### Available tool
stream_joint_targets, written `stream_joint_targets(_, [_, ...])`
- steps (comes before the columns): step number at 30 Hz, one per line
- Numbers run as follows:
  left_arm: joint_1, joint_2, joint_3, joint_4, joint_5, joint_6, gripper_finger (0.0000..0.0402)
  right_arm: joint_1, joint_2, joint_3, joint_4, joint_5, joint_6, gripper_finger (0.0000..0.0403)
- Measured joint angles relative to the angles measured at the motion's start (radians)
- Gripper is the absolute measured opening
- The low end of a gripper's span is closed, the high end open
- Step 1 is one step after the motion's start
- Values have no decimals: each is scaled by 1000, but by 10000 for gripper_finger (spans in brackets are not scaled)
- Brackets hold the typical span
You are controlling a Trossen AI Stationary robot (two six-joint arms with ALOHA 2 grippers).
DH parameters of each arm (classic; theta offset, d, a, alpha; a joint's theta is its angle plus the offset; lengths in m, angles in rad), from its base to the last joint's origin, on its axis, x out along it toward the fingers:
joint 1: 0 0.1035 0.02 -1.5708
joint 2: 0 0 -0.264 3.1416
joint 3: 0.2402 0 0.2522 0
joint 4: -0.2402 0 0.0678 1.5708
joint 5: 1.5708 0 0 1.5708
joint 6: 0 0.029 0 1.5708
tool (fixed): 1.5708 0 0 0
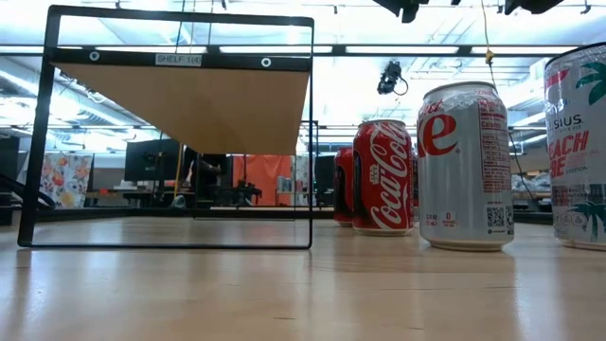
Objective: Place canned beverage on shelf
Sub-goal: Put the bottom white-pink soda can on the shelf
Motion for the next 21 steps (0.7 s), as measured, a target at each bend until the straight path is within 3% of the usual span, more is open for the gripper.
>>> stream_joint_targets(11, [-66,91,6,7,-3,170,259,0,0,0,-6,0,14,323])
stream_joint_targets(18, [-66,93,6,-8,-38,249,252,0,0,0,-6,0,17,323])
stream_joint_targets(21, [-66,96,6,-4,-47,355,252,0,0,0,-6,0,17,323])
